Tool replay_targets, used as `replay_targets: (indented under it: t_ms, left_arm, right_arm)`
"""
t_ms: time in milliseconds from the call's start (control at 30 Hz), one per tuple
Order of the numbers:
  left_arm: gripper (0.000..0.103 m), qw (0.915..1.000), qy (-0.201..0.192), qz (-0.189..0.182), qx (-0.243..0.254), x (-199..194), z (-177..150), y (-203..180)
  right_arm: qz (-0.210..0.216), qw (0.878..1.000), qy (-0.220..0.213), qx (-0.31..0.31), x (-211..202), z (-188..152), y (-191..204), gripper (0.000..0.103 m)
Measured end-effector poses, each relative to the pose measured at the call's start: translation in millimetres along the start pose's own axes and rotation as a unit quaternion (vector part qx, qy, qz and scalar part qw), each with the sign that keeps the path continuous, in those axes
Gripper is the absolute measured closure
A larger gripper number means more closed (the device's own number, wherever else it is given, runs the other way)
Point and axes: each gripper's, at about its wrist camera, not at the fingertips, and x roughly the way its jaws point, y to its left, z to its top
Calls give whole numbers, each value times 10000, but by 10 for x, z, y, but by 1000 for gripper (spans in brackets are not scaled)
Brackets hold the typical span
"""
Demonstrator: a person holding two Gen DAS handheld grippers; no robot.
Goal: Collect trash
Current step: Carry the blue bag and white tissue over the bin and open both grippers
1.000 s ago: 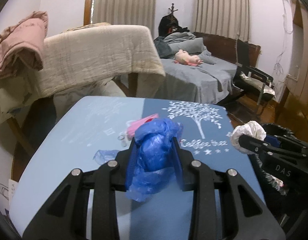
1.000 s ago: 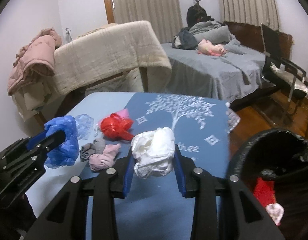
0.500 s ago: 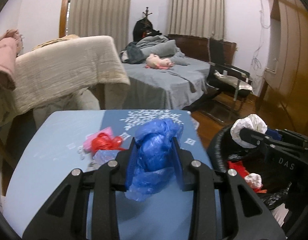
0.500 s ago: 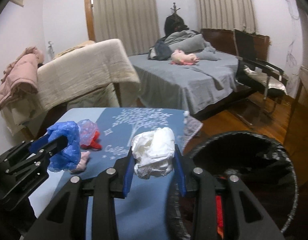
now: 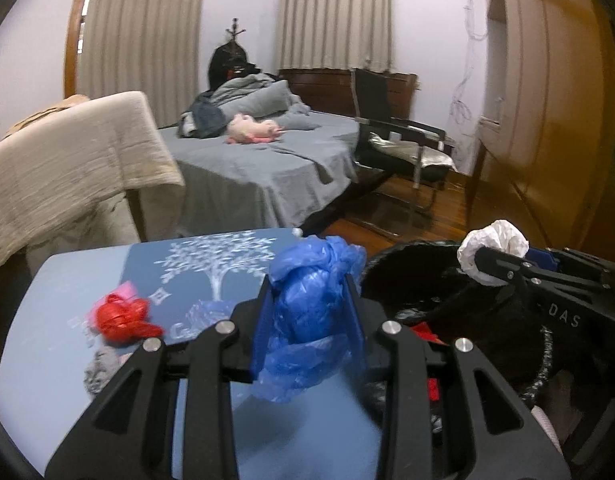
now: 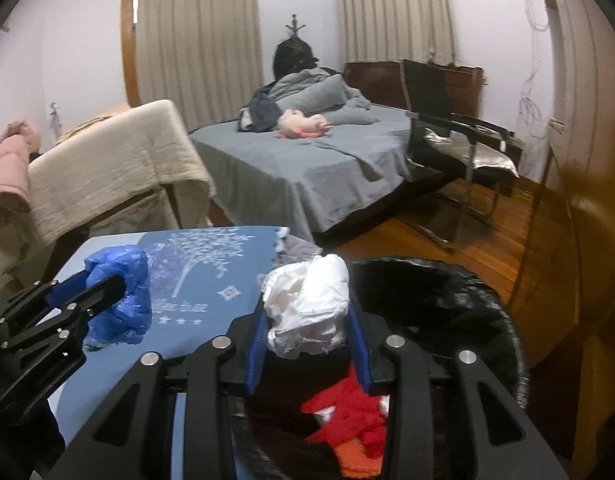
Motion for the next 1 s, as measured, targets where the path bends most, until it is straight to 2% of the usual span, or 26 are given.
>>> replay_targets:
  t_ms: [633, 1000]
  left_arm:
    - [71, 9955, 69, -797, 511, 544, 90, -840]
    - [71, 9914, 167, -1104, 677, 850, 110, -1175]
  right_arm:
    - [-829, 9957, 15, 415, -70, -69, -961, 67]
    - [-1088, 9926, 122, 527, 6, -131, -1264, 67]
